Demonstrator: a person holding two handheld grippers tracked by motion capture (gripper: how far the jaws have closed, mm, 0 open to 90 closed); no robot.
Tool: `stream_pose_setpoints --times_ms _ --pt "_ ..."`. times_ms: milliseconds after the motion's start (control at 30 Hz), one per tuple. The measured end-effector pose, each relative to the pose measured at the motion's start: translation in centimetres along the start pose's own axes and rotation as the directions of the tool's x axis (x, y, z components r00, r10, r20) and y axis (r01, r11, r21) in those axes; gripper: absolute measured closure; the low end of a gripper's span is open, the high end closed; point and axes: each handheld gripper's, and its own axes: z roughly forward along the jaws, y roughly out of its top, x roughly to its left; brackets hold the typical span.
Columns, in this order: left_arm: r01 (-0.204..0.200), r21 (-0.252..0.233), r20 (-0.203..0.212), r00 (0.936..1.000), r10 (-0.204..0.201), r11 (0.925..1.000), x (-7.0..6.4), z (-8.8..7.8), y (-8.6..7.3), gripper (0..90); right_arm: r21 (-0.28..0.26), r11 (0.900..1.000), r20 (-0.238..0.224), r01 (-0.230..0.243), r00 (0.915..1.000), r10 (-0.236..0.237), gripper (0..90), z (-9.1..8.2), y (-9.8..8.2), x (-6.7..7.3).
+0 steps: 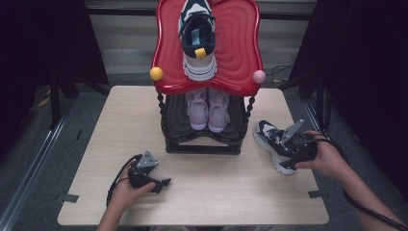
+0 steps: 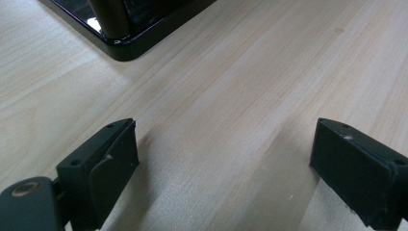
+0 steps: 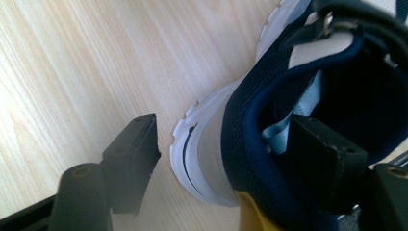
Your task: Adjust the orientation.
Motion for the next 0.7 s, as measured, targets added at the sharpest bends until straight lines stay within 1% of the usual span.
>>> stream_pose_setpoints --times_ms 33,67,100,133,167,200,233,333,367,400,433,467,500,533,567,667,700 --pt "-0.001 0.001 0.001 1.0 0.001 1.0 0.0 0.0 0.0 8.7 0.007 1.0 -0.004 -0.006 1.0 0.006 29.6 0.1 -0.1 0.1" --pt "0.005 -0.004 0.001 1.0 -0.005 1.0 0.0 0.0 0.0 8.5 0.017 1.0 -0.013 0.0 0.9999 0.0 32.8 0.2 -0.1 0.2" --pt "0.005 -0.001 0.002 1.0 -0.005 1.0 0.0 0.0 0.0 8.3 0.015 1.0 -0.012 0.009 0.9999 -0.009 34.2 0.3 -0.1 0.2" --pt "0.004 -0.001 0.002 1.0 -0.004 1.0 0.0 0.0 0.0 8.2 0.023 1.0 -0.015 0.004 0.9999 -0.004 37.3 0.4 -0.2 0.3" --pt "-0.003 0.003 0.003 1.0 0.003 1.0 0.0 0.0 0.0 8.1 0.026 1.0 -0.015 0.017 0.9998 -0.016 39.3 0.4 -0.2 0.4" --pt "-0.003 0.003 0.003 1.0 0.003 1.0 0.0 0.0 0.0 8.0 0.027 0.999 -0.004 0.034 0.9994 -0.034 42.4 0.4 -0.2 0.4" --pt "-0.002 0.002 0.003 1.0 0.002 1.0 0.0 0.0 0.0 8.0 0.026 0.999 0.0 0.029 0.9996 -0.029 45.8 0.4 -0.1 0.4" --pt "-0.002 0.003 0.003 1.0 0.002 1.0 0.0 0.0 0.0 7.9 0.015 0.999 0.001 0.033 0.9994 -0.033 62.0 0.1 -0.1 0.3" --pt "-0.002 0.003 0.003 1.0 0.002 1.0 0.0 0.0 0.0 7.9 0.005 1.0 -0.013 0.021 0.9997 -0.021 62.5 0.0 -0.1 0.3" --pt "-0.003 0.002 0.003 1.0 0.003 1.0 0.0 0.0 0.0 7.9 -0.003 1.0 -0.023 0.026 0.9994 -0.026 63.2 0.0 0.0 0.4" --pt "-0.003 0.001 0.004 1.0 0.003 1.0 0.0 0.1 0.0 7.9 0.004 1.0 -0.017 0.023 0.9996 -0.023 63.4 0.0 0.1 0.6" --pt "-0.002 0.002 0.004 1.0 0.002 1.0 0.0 0.0 0.0 7.8 0.009 0.999 -0.007 0.037 0.9993 -0.037 63.9 0.0 0.2 0.7" --pt "-0.002 0.003 0.004 1.0 0.002 1.0 0.0 0.0 0.0 7.8 0.011 0.999 -0.012 0.041 0.9991 -0.041 65.0 -0.1 0.3 0.8" --pt "-0.002 0.002 0.004 1.0 0.002 1.0 0.0 0.1 0.0 7.8 0.015 1.0 -0.023 0.022 0.9995 -0.022 65.9 -0.1 0.3 1.0" --pt "-0.002 0.002 0.004 1.0 0.002 1.0 0.0 0.0 0.0 7.8 0.011 1.0 -0.034 0.017 0.9993 -0.016 66.1 -0.2 0.5 1.1" --pt "-0.002 0.002 0.004 1.0 0.002 1.0 0.0 0.1 0.0 7.8 -0.004 1.0 -0.082 0.006 0.9966 -0.007 66.2 -0.4 1.0 2.0" --pt "-0.002 0.003 0.004 1.0 0.002 1.0 0.0 0.0 0.0 7.8 -0.005 1.0 -0.09 0.015 0.9958 -0.015 66.2 -0.5 1.1 2.2"
